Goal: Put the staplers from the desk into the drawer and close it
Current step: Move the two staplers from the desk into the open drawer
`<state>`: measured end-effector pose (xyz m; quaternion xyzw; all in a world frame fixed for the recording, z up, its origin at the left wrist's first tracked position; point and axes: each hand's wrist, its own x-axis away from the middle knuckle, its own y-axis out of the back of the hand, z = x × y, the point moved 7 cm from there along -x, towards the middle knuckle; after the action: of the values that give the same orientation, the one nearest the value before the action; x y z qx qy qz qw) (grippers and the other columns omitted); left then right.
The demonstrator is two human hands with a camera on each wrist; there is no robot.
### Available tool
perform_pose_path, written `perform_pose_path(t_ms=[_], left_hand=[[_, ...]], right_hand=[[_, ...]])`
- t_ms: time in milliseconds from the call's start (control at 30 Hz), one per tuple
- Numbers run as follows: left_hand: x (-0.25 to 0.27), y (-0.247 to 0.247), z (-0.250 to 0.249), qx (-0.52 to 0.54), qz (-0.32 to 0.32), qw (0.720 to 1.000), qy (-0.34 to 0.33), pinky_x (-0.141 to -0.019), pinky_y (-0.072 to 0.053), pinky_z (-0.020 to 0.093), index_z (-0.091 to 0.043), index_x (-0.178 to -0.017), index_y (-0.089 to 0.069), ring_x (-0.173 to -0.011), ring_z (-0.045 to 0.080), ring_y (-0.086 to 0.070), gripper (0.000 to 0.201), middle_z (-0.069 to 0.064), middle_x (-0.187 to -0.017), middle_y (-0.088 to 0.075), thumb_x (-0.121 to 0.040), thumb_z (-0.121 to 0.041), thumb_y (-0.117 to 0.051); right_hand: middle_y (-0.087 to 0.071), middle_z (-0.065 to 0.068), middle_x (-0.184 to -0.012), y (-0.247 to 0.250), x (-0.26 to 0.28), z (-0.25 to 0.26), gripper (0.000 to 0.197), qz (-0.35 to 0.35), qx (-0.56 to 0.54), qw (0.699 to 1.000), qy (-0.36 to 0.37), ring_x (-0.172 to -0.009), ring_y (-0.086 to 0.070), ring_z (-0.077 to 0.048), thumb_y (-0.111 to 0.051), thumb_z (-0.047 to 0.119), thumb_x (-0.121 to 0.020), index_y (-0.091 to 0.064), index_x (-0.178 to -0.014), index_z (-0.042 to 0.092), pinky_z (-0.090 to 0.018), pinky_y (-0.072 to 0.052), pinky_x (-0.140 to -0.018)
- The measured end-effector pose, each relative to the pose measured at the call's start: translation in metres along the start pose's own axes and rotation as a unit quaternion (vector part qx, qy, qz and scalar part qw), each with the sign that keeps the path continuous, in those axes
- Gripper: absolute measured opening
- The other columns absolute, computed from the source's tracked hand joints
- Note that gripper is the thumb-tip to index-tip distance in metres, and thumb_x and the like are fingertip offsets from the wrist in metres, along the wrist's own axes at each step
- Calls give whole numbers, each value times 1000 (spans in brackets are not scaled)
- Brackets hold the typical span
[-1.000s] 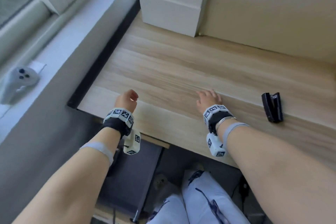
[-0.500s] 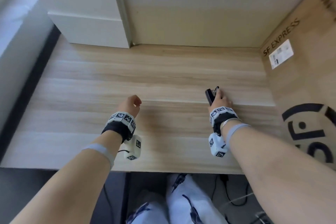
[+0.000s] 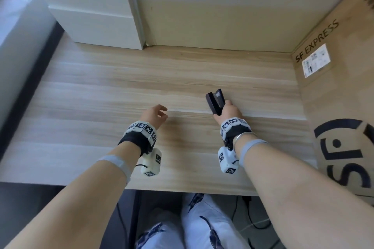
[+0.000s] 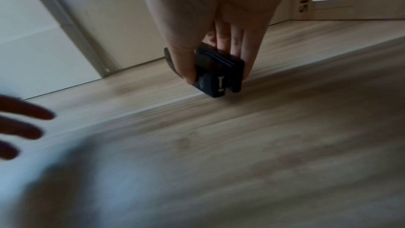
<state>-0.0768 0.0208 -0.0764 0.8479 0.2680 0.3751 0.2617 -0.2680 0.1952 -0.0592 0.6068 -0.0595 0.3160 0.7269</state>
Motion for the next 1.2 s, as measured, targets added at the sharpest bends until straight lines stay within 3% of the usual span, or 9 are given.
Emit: perform_pose_path(t_ms=[200, 333, 400, 533, 667, 833, 967, 1100, 1200], left_hand=[[7, -10, -7, 106, 46, 993, 26, -99, -50, 45, -9, -128, -55, -108, 31, -65, 54, 13, -123, -66, -90, -47, -49], [13, 4, 3, 216, -10, 976, 36, -93, -53, 51, -4, -127, -51, -94, 33, -66, 52, 23, -119, -64, -90, -41, -51], [17, 13, 17, 254, -42, 965, 49, -91, -54, 52, -3, -125, -51, -101, 34, -65, 50, 24, -122, -62, -87, -35, -59], [33, 34, 48, 239, -96, 964, 63, -93, -53, 50, -4, -122, -51, -110, 34, -62, 47, 20, -124, -63, -82, -26, -65], [59, 54, 75, 163, -114, 978, 62, -97, -49, 40, -2, -124, -50, -112, 32, -60, 48, 17, -122, -63, -84, -24, -63], [102, 86, 129, 109, -131, 981, 94, -86, -45, 32, -8, -124, -52, -111, 29, -62, 45, 13, -120, -66, -82, -21, -63], [147, 101, 179, 93, -160, 975, 122, -81, -45, 27, -12, -120, -55, -105, 29, -64, 43, 13, -111, -69, -78, -18, -63], [189, 97, 236, 75, -166, 970, 162, -86, -53, 34, -16, -112, -56, -98, 30, -65, 38, 13, -100, -72, -75, -23, -61], [214, 83, 272, 69, -171, 965, 185, -81, -53, 32, -21, -108, -56, -91, 29, -66, 35, 9, -93, -72, -73, -27, -60]], right_hand=[[-66, -10, -116, -32, 40, 79, 55, 42, -28, 990, 131, -104, -64, -30, -69, 35, -78, -48, -123, 11, -33, -51, -81], [-66, -11, -117, -50, 66, 117, 59, 45, -47, 981, 180, -106, -64, -31, -73, 34, -75, -47, -123, 11, -34, -51, -83], [-66, -12, -117, -58, 76, 131, 62, 57, -51, 977, 200, -107, -63, -31, -75, 33, -74, -46, -123, 9, -34, -51, -84], [-66, -9, -120, -80, 96, 151, 59, 105, -51, 961, 251, -110, -63, -29, -72, 33, -78, -46, -127, 13, -33, -49, -89], [-63, -9, -129, -94, 109, 161, 43, 112, 23, 947, 301, -118, -58, -27, -50, 34, -95, -48, -134, 15, -33, -45, -97], [-53, -14, -138, -122, 106, 163, 43, 89, 100, 949, 285, -126, -51, -31, -41, 31, -99, -46, -136, 10, -36, -41, -102], [-40, -14, -147, -152, 114, 176, 45, 85, 153, 940, 293, -136, -37, -31, -42, 28, -98, -42, -138, 7, -38, -33, -110], [-21, -2, -160, -178, 127, 193, 53, 43, 165, 933, 318, -148, -15, -23, -41, 28, -98, -28, -148, 15, -39, -16, -120], [-12, 2, -162, -194, 132, 196, 56, 25, 144, 943, 299, -150, -7, -22, -38, 32, -99, -20, -151, 19, -41, -8, -121]])
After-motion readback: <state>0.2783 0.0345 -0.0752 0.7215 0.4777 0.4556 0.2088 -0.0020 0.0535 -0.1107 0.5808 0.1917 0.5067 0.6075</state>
